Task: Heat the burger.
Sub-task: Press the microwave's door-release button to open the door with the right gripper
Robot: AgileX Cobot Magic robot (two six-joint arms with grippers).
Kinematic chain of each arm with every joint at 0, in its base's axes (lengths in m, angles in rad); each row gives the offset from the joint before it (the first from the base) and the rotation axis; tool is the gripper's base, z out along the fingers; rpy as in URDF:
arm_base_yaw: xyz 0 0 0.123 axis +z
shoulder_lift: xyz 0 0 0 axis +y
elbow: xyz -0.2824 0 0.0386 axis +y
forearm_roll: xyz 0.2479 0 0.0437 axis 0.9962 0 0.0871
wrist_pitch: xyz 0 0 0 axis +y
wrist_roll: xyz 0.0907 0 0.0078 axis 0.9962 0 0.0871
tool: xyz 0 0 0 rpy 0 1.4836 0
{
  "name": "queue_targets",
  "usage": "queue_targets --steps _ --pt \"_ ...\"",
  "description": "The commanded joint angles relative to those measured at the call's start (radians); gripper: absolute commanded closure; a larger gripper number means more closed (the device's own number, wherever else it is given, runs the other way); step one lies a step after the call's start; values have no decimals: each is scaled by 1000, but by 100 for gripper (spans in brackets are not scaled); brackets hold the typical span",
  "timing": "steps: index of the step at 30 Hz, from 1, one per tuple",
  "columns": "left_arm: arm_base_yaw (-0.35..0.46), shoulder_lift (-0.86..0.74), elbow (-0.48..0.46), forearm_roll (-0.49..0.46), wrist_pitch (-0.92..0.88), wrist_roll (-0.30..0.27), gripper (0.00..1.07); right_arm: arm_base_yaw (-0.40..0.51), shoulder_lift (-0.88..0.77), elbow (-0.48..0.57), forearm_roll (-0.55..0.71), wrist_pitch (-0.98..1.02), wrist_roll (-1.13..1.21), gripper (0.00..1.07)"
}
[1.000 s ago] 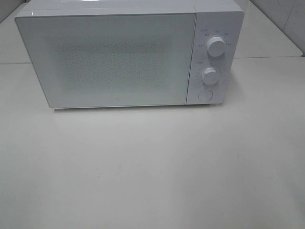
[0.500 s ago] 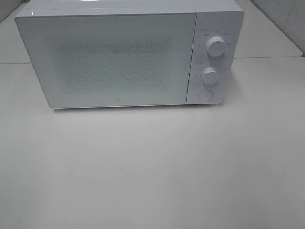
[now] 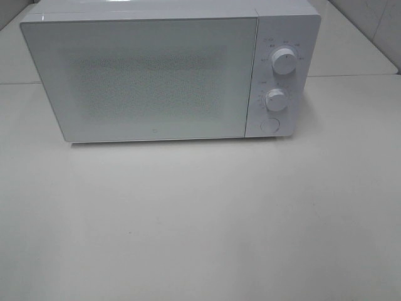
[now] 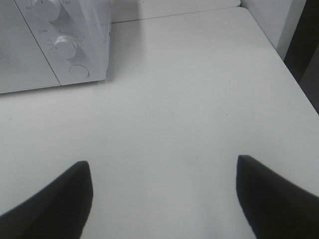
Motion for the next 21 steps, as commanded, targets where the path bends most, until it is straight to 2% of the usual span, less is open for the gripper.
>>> queue_targets --steps 1,4,21 --pt "2 5 0 -2 0 -5 6 -8 -63 5 0 11 -14 31" --pt "2 5 0 -2 0 -5 6 -8 -107 5 0 11 -14 31" --pt "2 5 0 -2 0 -5 6 -8 -105 4 -1 11 -15 31"
